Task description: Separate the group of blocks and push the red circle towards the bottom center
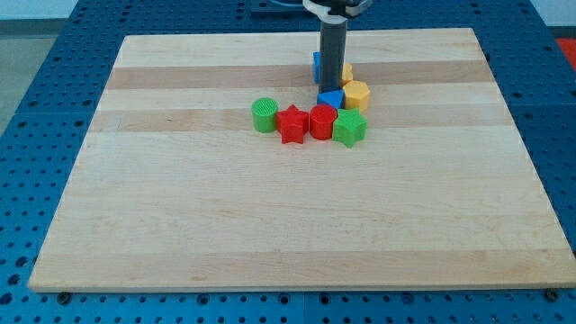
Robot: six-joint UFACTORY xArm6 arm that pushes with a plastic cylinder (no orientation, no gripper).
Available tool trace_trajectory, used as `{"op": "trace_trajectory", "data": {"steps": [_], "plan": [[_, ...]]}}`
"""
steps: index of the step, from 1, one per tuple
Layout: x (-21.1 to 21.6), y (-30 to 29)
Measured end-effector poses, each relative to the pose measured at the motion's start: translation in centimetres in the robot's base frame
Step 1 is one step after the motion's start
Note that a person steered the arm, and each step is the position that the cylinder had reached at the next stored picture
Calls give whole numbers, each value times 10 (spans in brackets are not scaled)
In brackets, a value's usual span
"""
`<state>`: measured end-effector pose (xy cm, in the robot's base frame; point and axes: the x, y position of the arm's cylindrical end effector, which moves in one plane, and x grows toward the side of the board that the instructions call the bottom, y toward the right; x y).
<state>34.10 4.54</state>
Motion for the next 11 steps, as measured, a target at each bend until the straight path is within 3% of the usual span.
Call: {"op": "trace_trajectory", "data": {"steps": [2, 3, 5, 8, 11], "plan": [[0, -10], [21, -27], [-66, -27], [-37, -24], [-37, 2]]}}
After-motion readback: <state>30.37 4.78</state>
